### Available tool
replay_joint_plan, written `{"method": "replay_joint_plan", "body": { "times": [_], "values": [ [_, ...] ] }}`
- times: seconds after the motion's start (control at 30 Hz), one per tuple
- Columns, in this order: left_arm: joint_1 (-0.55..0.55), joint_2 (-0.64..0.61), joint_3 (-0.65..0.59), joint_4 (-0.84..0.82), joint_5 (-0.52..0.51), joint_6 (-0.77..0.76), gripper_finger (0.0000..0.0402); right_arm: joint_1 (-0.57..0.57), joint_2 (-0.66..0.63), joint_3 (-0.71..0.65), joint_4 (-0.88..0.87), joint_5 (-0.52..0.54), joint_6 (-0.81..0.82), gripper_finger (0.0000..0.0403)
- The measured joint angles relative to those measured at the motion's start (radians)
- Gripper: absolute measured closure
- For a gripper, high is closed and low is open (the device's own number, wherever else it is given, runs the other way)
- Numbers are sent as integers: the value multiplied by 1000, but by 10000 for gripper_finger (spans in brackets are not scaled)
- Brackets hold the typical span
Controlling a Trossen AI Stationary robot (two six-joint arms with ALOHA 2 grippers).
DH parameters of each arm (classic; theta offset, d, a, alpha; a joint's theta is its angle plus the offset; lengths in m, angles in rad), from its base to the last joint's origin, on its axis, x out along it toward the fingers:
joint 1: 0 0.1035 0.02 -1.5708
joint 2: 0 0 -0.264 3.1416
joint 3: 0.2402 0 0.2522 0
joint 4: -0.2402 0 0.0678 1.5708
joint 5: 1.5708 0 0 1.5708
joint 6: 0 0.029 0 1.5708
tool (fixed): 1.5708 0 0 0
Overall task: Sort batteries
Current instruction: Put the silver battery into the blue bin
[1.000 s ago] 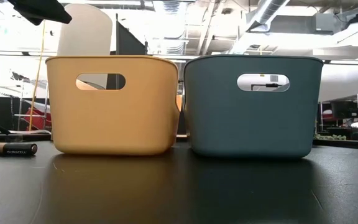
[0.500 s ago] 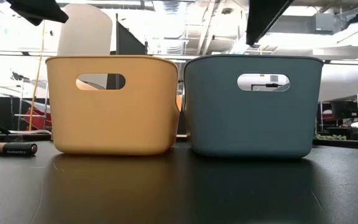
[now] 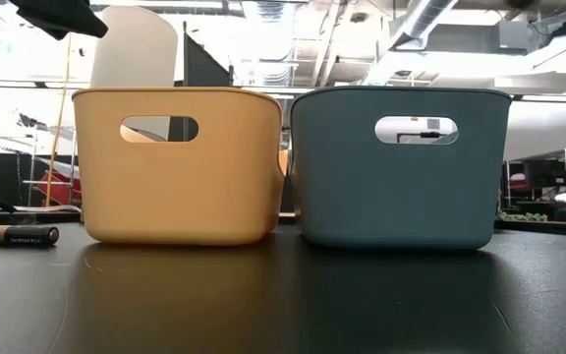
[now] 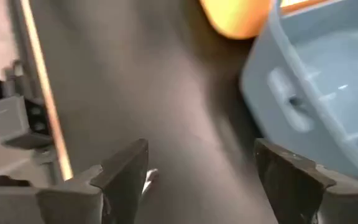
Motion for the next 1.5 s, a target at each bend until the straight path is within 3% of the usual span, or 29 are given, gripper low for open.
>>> {"method": "replay_joint_plan", "body": {
  "times": [0.23,0.57,0.83,1.0,1.17,1.5],
  "values": [
    [0,0,0,1,0,-10,294,23,40,-76,195,-51,52,97],
    [0,0,-2,6,-1,-24,294,18,178,-76,260,-152,124,97],
    [0,0,-2,9,-1,-26,294,17,241,-76,216,-200,244,98],
    [0,0,-2,10,-1,-26,294,16,268,-70,200,-260,277,117],
    [0,0,-2,10,-1,-26,294,16,269,-71,196,-269,283,164],
    [0,0,-2,9,-1,-26,294,15,270,-73,186,-280,287,349]
  ]
}}
